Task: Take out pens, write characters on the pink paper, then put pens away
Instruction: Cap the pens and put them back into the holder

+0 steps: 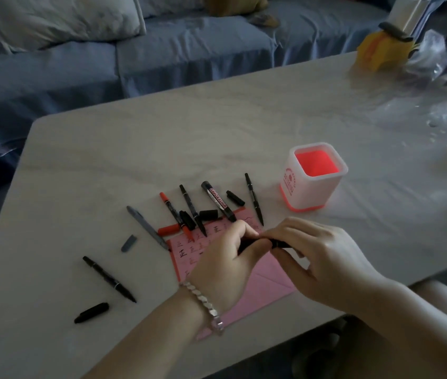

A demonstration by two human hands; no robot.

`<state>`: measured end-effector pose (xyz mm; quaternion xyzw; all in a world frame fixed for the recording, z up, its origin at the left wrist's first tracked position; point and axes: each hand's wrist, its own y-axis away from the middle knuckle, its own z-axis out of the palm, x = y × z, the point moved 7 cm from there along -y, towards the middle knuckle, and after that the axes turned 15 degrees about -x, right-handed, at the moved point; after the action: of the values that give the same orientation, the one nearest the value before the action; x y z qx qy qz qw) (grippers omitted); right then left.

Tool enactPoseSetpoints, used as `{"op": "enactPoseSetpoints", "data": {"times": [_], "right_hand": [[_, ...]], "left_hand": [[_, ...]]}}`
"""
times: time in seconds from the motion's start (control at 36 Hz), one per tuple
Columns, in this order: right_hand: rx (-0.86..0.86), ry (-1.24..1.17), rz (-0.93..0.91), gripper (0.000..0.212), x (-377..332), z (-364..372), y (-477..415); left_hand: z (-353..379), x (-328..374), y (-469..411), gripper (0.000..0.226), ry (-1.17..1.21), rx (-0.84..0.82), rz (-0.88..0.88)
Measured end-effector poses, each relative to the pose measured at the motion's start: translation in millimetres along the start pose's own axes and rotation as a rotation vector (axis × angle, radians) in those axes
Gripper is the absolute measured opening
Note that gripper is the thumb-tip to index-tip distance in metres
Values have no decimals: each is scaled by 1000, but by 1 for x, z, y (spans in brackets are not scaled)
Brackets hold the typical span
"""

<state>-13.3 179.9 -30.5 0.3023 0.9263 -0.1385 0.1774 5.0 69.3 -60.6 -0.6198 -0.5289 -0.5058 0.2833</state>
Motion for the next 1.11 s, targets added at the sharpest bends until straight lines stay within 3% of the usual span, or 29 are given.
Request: {"op": "enactPoseSetpoints", "data": {"times": [0.11, 0.22, 0.47, 0.58, 0.69, 0.89, 1.11], "right_hand": [[1, -67, 173, 39, 27, -16, 8], [105, -92, 474, 24, 74, -36, 38], [370, -242, 1058, 19, 183, -68, 208], [452, -318, 1276, 32, 216, -48, 293], [411, -390, 1478, 30, 239, 0, 352], [131, -428, 1654, 21, 257, 64, 386], [163, -407, 1595, 25, 256, 37, 358]], "left_hand": [[6, 13, -36, 16, -36, 44, -30], [27, 35, -84, 13, -170, -30, -20], [141, 75, -145, 18, -567, -349, 5], [185, 79, -150, 18, -634, -421, 16], [209, 78, -147, 17, -653, -443, 54], [205, 59, -143, 12, -627, -435, 30], [185, 44, -137, 8, -591, -402, 3]]}}
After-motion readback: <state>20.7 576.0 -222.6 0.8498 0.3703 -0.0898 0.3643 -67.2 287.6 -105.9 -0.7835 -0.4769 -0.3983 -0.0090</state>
